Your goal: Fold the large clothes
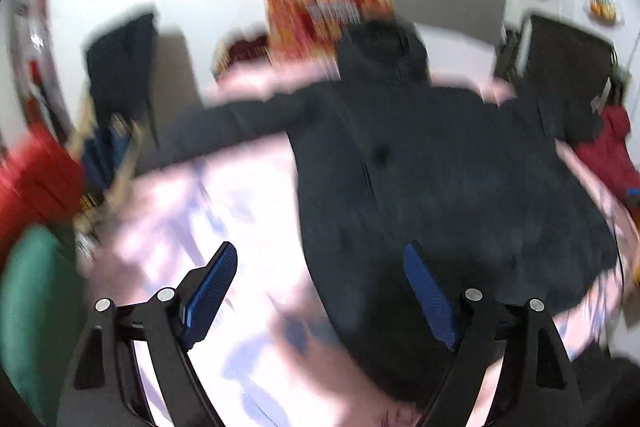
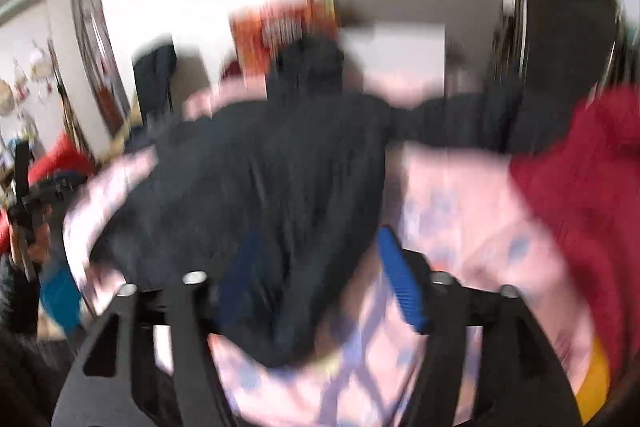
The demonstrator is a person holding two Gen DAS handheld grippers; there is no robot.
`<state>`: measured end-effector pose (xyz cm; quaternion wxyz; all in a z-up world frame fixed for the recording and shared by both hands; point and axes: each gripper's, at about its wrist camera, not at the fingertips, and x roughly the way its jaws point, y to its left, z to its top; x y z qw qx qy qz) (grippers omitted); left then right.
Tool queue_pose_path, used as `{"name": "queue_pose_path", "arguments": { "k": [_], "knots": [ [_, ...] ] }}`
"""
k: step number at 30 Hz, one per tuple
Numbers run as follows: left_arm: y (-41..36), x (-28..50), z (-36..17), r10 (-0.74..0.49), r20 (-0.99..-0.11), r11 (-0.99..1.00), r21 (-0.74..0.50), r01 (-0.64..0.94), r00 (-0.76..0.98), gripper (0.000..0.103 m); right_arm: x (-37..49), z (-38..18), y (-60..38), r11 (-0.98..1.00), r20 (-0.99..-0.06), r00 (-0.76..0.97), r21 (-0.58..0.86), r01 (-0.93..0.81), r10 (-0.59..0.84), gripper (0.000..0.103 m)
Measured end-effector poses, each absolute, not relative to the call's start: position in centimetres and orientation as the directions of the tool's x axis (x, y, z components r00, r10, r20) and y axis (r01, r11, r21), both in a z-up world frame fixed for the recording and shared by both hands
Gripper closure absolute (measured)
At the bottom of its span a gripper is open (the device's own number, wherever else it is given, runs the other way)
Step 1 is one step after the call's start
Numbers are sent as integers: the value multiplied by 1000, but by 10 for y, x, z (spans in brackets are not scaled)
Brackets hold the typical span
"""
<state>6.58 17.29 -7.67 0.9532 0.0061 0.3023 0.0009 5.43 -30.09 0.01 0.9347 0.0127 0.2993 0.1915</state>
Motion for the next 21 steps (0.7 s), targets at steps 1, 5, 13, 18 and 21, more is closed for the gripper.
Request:
{"name": "queue_pose_path", "arguments": {
  "k": [1, 5, 13, 18, 21],
  "knots": [
    [172, 65, -62, 26, -531, 1000, 18, -19, 847, 17, 55, 16, -296, 922, -496, 780, 139, -362, 381, 26],
    [154, 65, -12, 32, -351, 999, -3, -35, 936, 3, 84, 37, -254, 884, -405, 787, 176, -433, 466, 21],
    [88, 134, -44, -71, -455, 997, -25, 67, 888, 3, 168, -51, -141, 883, -611, 675, 88, -460, 413, 21],
    [71, 175, -111, -98, -627, 995, -38, 95, 773, 3, 192, -113, -124, 903, -735, 577, 109, -417, 355, 21],
    [68, 198, -150, -108, -764, 993, -50, 108, 636, 3, 188, -130, -127, 902, -760, 548, 113, -417, 349, 18]
  ]
}}
